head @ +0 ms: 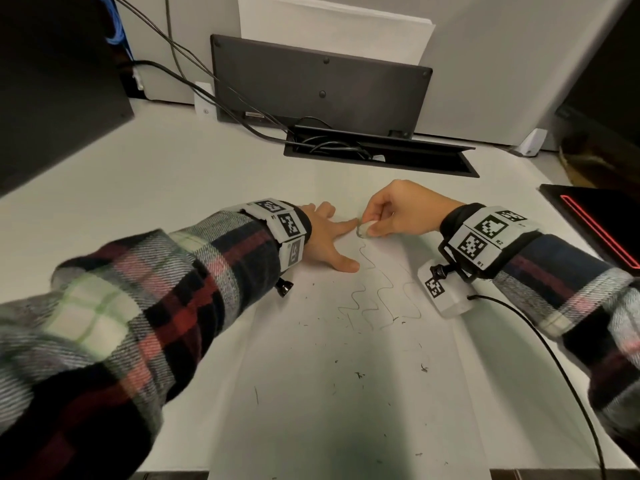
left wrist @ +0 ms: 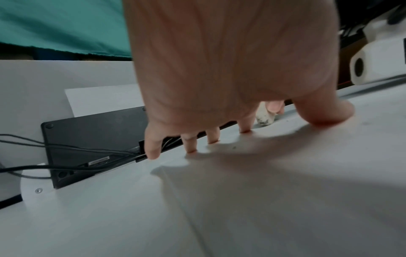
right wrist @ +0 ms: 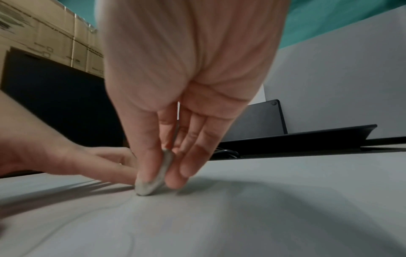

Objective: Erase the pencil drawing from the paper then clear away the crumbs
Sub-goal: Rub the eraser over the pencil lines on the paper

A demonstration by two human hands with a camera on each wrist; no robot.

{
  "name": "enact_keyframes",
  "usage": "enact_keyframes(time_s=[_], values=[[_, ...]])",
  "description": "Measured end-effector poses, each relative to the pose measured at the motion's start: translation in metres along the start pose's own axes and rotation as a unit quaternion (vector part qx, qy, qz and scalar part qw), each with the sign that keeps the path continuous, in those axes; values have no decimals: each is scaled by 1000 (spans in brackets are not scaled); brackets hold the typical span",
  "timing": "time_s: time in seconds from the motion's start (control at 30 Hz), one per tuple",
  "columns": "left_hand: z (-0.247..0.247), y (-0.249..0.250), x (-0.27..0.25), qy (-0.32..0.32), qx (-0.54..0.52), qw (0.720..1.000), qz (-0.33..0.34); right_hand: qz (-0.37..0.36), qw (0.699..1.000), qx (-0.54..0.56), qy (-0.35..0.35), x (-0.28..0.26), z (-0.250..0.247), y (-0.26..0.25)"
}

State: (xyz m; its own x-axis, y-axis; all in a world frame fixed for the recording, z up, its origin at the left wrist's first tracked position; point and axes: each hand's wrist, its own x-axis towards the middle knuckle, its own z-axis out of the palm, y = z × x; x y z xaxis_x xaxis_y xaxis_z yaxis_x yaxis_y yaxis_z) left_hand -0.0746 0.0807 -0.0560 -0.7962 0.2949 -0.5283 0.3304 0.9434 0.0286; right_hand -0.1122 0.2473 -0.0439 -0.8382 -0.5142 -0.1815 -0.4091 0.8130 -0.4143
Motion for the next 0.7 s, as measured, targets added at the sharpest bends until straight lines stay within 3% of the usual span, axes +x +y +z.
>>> enact_keyframes(time_s=[0.13,0.3,0.47,0.63,0.7], values=[[2,3,4,22,18,1000,-5,0,1000,-2,-2,0,-1,-2],[2,2,8,19,27,999,11,-9,997,38,-66,-6,1,-6],[-2,6,0,-5,15,1000,15,-18,998,-66,9,3,-1,-6],[-3,7,-1,-17,17,1000,13,-11,997,26,-69,-8,3,-11],[-4,8,-2,-17,23,999,15,-19,999,-1,-39,-3,2,-8]])
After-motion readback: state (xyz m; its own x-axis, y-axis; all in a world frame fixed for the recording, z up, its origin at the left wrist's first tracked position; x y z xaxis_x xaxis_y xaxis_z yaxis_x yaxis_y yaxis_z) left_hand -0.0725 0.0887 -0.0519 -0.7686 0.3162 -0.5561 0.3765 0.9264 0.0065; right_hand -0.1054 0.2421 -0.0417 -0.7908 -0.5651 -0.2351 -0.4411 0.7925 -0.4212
